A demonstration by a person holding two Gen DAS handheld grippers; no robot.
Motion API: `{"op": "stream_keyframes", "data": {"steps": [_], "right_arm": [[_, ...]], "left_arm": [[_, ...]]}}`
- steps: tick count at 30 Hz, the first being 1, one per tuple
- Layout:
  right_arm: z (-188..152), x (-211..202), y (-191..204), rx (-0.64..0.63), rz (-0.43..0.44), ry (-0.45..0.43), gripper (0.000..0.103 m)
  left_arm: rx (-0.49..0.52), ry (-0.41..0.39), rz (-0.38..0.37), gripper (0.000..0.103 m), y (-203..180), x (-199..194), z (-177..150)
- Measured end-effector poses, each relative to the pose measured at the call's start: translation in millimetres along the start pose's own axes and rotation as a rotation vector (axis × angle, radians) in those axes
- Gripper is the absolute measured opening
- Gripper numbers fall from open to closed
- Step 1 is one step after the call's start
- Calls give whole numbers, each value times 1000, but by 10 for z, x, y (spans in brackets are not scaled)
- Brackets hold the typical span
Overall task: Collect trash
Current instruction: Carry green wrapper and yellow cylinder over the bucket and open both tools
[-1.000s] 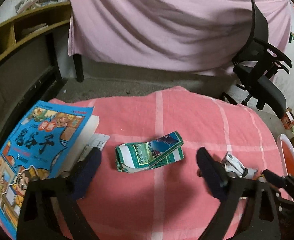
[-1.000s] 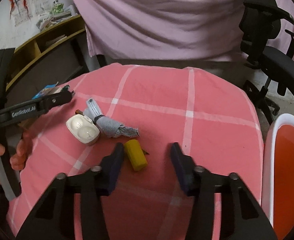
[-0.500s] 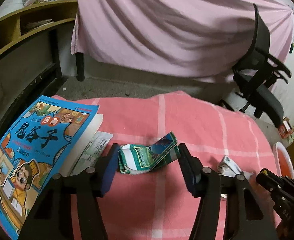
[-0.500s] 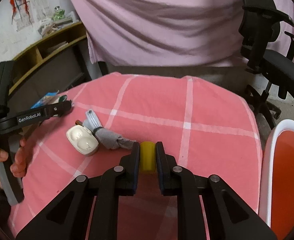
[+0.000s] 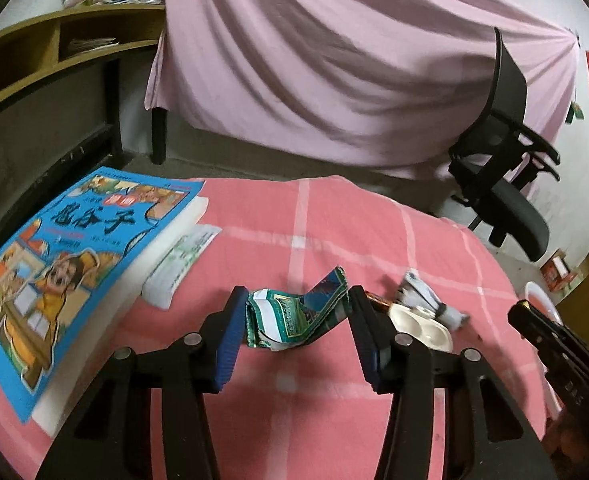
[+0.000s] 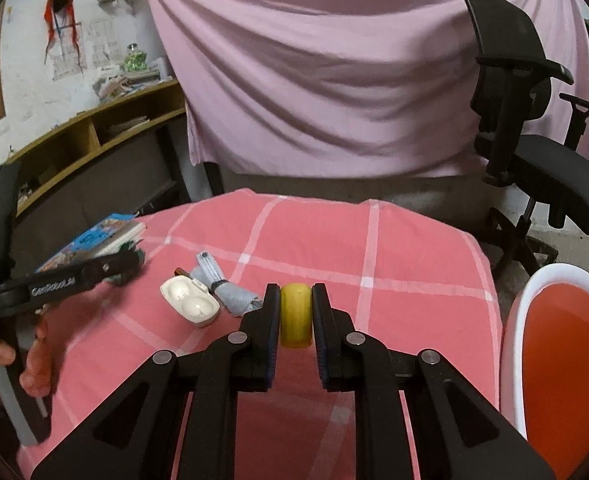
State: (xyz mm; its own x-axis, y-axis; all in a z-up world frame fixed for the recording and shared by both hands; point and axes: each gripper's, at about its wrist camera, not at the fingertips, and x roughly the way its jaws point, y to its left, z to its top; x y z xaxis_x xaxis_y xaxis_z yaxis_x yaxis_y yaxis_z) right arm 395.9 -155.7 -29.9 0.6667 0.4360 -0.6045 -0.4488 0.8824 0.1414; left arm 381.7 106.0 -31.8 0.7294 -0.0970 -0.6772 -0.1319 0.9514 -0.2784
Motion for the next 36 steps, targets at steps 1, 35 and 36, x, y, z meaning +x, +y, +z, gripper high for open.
{"op": "stream_keyframes", "data": {"steps": [1, 35, 36], "right_arm": [[0, -18, -1, 2, 0, -11, 14], [-348, -1485, -974, 122, -201, -518, 14], [-357, -1515, -1035, 134, -208, -523, 14]], "left_arm": [[-3, -11, -5, 44, -13, -37, -4], [239, -505, -212, 45, -1794, -934, -491], [245, -501, -228, 45, -1889, -927, -500]]}}
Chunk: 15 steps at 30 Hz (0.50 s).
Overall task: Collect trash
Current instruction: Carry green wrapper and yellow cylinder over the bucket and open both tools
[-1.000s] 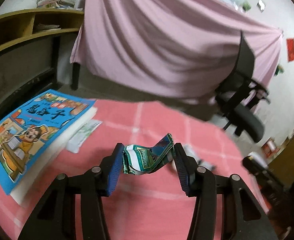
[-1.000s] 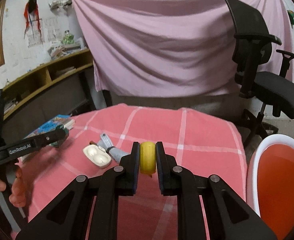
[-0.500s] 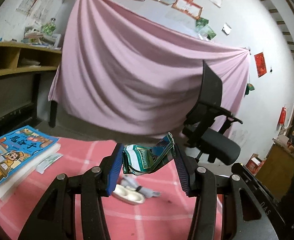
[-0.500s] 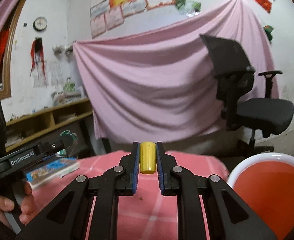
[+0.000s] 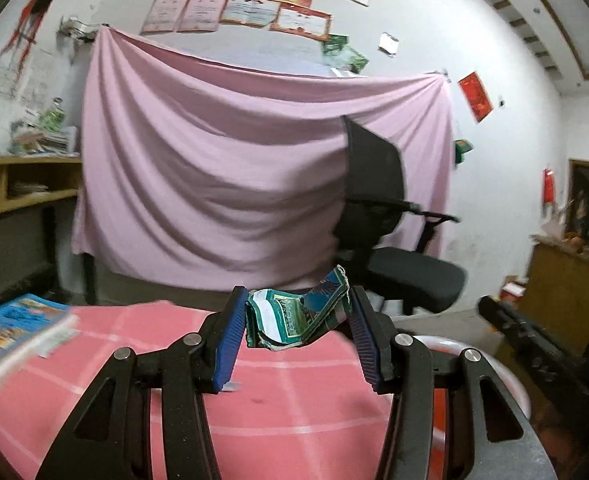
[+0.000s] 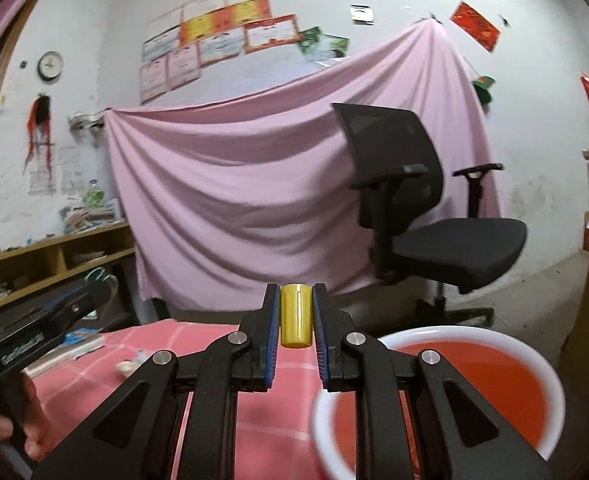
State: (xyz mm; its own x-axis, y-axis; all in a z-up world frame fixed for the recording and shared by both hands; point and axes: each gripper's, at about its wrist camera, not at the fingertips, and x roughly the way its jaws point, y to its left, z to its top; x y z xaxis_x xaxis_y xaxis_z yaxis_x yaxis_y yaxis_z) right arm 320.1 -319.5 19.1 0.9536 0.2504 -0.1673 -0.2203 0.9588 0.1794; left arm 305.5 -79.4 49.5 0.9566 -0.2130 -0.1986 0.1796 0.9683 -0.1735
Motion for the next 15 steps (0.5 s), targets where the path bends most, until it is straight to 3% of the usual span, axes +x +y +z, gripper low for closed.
{"op": "stream_keyframes", "data": {"steps": [6, 11, 15], "right_arm": [[-10, -81, -441, 112, -54, 18, 14], [-38, -74, -724, 155, -103, 86, 14], [-95, -63, -889, 161, -134, 146, 14]], "left_arm": [[39, 36, -82, 46, -487, 190, 56], [88, 199, -196, 46, -940, 581, -25], [105, 308, -237, 46, -1215, 885, -150]]}}
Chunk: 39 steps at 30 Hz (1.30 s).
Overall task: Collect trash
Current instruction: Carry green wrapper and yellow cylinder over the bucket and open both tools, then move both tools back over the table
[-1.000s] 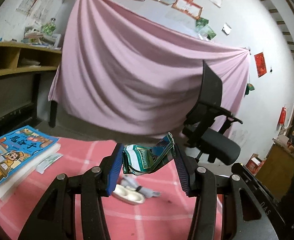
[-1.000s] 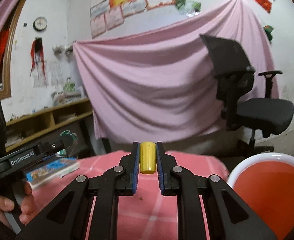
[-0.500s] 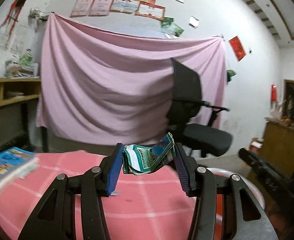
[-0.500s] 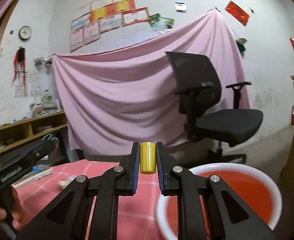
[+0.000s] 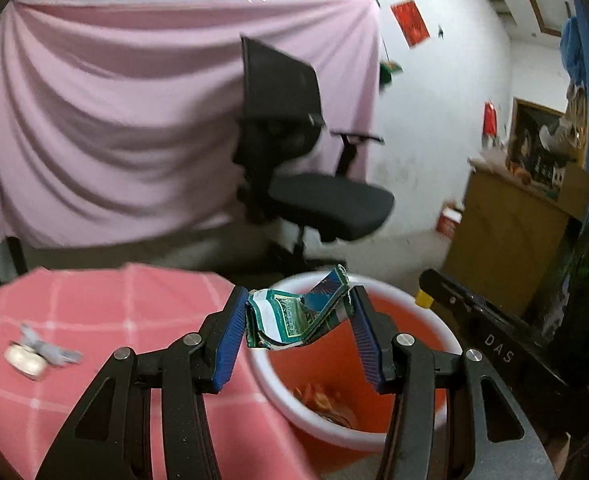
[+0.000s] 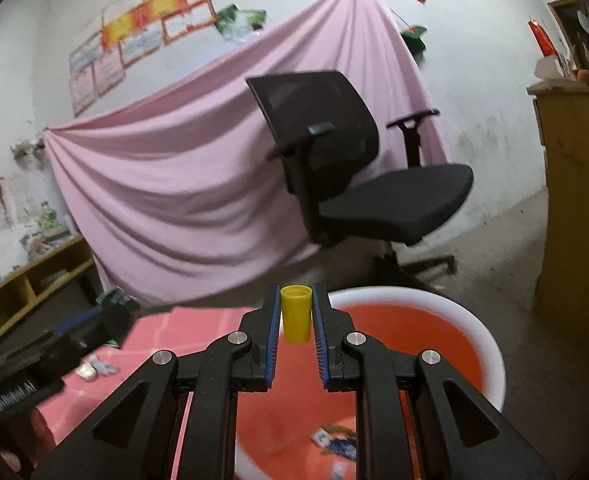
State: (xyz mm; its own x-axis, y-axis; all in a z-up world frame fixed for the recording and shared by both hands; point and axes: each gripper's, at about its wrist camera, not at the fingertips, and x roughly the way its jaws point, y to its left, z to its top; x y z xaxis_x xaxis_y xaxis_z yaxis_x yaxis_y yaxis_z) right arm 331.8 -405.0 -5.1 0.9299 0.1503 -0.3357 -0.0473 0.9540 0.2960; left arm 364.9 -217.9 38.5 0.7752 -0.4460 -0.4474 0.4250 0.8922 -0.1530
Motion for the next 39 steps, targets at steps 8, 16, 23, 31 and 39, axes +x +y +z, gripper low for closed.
{"op": "stream_keyframes", "data": {"steps": [8, 16, 23, 31, 39], "right_arm": [[-65, 90, -301, 79, -25, 95, 14], [-85, 101, -436, 118, -38, 130, 33], [-44, 41, -477, 149, -52, 103, 41], [42, -32, -328, 132, -40, 28, 52], [171, -214, 108, 59, 31, -130, 86]], "left_arm": [[-24, 166, -42, 46, -213, 488, -62], [-122, 277, -49, 57, -39, 616, -93], [-120, 225, -15, 66, 26, 384, -63], [-104, 103, 58, 66, 132, 59, 41], [-96, -130, 173, 86, 410, -626, 126]]}}
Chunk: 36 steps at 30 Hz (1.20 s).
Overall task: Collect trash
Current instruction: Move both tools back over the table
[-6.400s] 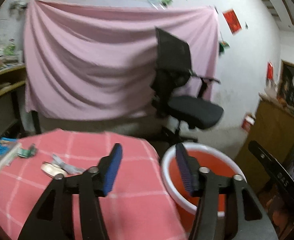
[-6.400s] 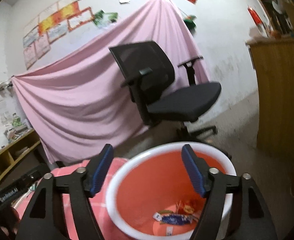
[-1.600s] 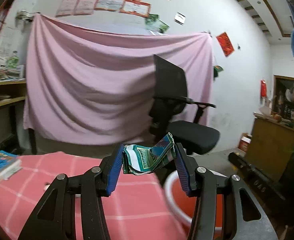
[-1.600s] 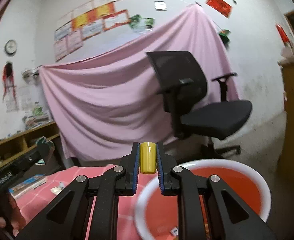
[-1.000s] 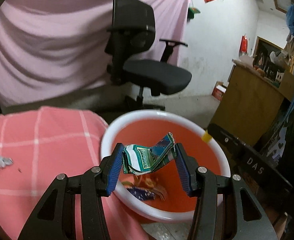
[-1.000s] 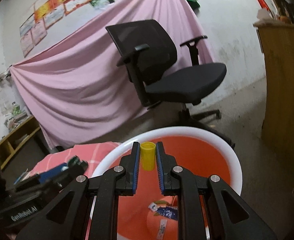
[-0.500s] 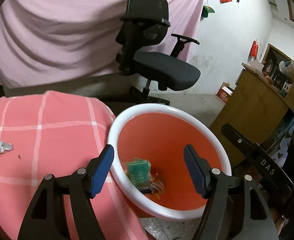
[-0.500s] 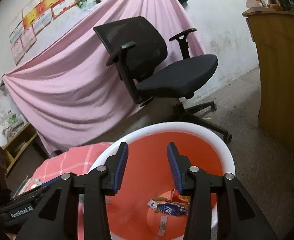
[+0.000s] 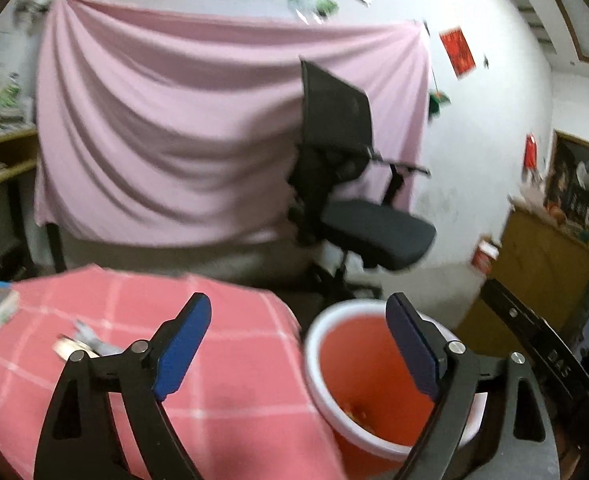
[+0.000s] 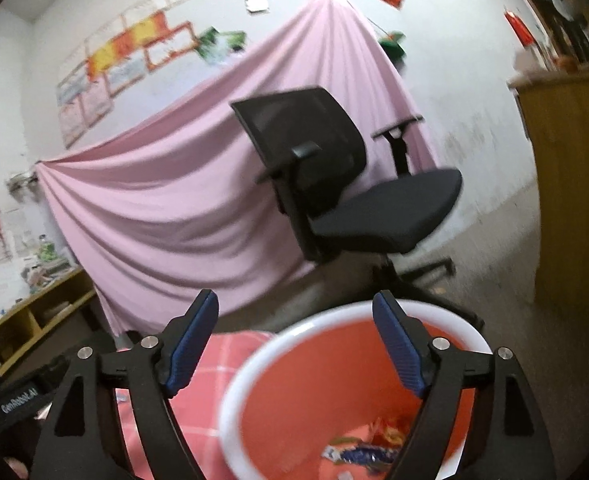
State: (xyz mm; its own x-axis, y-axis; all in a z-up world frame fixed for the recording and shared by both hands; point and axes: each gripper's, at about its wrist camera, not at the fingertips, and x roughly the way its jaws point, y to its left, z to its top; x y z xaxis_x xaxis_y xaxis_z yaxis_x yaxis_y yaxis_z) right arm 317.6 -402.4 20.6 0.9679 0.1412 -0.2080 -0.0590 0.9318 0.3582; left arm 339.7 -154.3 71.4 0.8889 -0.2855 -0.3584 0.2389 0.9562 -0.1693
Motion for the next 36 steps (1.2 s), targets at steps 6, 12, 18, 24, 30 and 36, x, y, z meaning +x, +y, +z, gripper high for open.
{"op": "stream_keyframes", "data": {"steps": [6, 12, 18, 24, 30, 36], "right_arm": [[47, -85, 332, -7, 64, -111, 103], [21, -63, 618, -3, 110, -154, 103], [-34, -20, 945, -46, 153, -163, 103], [-171, 78, 1256, -105, 186, -135, 103], [-368, 215, 1604, -199, 224, -78, 103], [-611, 383, 1878, -260, 239, 1, 103]], "left_arm": [[-1, -134, 101, 101, 341, -376, 48], [-6, -233, 229, 101, 750, -686, -34], [-12, -290, 322, 101, 1147, -939, -147], [-21, -311, 412, 101, 1477, -1076, -338], [7, -266, 473, 101, 1759, -1130, -481], [-2, -154, 518, 101, 2149, -1082, -615]]}}
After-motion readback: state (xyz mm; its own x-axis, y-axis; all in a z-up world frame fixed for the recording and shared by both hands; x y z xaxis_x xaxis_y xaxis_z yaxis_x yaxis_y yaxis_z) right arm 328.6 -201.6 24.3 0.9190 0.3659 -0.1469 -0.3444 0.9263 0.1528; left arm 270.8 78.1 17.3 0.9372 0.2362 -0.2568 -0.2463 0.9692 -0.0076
